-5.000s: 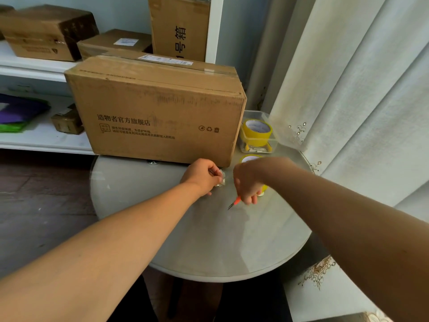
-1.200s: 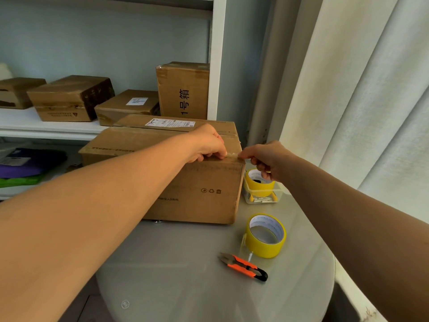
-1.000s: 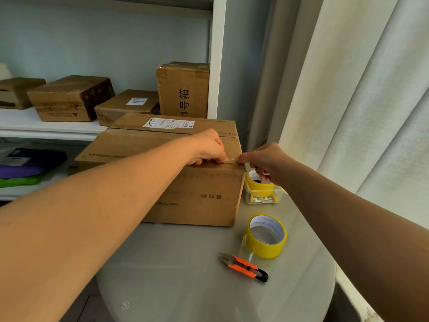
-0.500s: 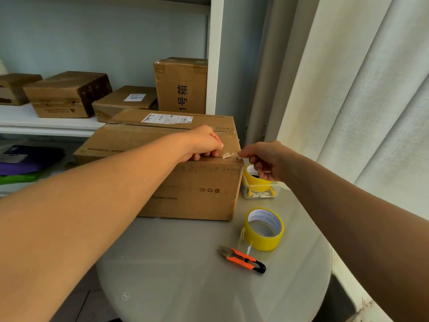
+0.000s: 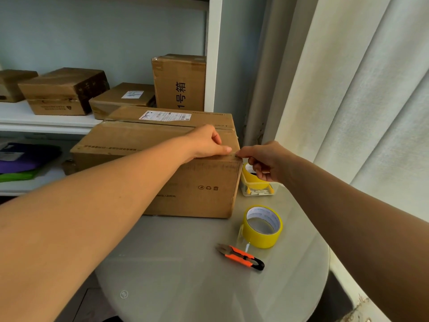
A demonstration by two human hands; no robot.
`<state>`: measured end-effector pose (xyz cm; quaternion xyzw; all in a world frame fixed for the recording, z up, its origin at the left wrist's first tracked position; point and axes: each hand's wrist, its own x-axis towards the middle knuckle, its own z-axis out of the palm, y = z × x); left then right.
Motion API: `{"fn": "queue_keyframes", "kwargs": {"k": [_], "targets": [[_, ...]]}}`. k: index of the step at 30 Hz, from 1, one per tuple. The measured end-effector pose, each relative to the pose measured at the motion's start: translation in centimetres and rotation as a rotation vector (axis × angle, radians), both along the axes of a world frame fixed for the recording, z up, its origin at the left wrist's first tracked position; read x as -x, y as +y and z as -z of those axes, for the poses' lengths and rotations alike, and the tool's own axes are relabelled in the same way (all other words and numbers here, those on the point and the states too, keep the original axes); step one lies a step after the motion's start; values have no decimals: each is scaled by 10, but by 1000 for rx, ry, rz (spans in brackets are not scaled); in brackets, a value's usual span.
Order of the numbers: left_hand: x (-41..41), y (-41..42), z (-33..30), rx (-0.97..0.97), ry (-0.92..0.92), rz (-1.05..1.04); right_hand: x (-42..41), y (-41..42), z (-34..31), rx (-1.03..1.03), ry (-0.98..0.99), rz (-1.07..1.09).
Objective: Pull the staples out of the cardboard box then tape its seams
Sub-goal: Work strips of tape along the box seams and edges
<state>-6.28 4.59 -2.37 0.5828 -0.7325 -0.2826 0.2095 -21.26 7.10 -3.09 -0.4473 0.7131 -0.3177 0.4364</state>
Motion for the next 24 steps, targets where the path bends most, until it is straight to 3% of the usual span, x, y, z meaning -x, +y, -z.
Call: {"fn": "queue_keyframes", "kwargs": {"k": [8, 17, 20, 24], "targets": [[2, -1, 4, 117, -83, -10, 1, 1, 4, -11, -24, 7], [-2, -5, 7, 96, -69, 63, 4, -1, 7, 21, 3, -15], [1, -4, 4, 72, -13, 87, 3, -4, 6, 106, 122, -56], [4, -4, 1, 38, -15, 98, 10, -4, 4, 183, 512, -138]]}}
